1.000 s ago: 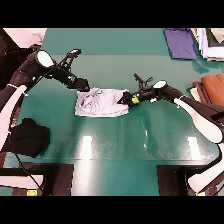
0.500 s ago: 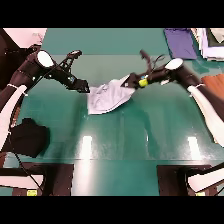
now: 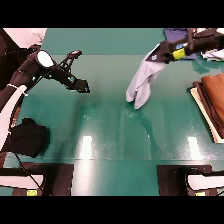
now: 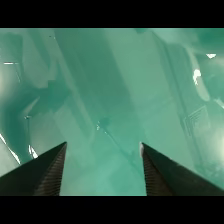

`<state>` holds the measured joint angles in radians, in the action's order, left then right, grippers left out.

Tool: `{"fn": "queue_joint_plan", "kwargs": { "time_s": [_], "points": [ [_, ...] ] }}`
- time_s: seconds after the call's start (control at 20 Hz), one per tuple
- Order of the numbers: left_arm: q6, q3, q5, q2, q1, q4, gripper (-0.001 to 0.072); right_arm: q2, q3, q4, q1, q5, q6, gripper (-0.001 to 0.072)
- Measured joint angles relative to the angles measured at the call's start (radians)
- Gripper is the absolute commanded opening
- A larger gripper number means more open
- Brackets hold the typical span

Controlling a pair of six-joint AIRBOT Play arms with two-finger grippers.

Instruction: Fold the shirts.

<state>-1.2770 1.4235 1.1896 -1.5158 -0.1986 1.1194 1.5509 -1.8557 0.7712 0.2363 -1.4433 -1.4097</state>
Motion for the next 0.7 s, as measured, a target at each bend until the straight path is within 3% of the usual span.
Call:
{"fn": "queue_joint_plan", "kwargs": {
  "time_s": [0.35,0.7],
  "points": [
    [-0.005,0.000,0.000,0.000,0.000,-0.001,0.0550,-0.005,-0.050,0.017,-0.159,0.057,0.033,0.0010],
    [-0.017,0.000,0.001,0.000,0.000,-0.003,0.0550,0.026,-0.056,0.017,-0.367,0.268,0.185,0.0010]
  ]
}}
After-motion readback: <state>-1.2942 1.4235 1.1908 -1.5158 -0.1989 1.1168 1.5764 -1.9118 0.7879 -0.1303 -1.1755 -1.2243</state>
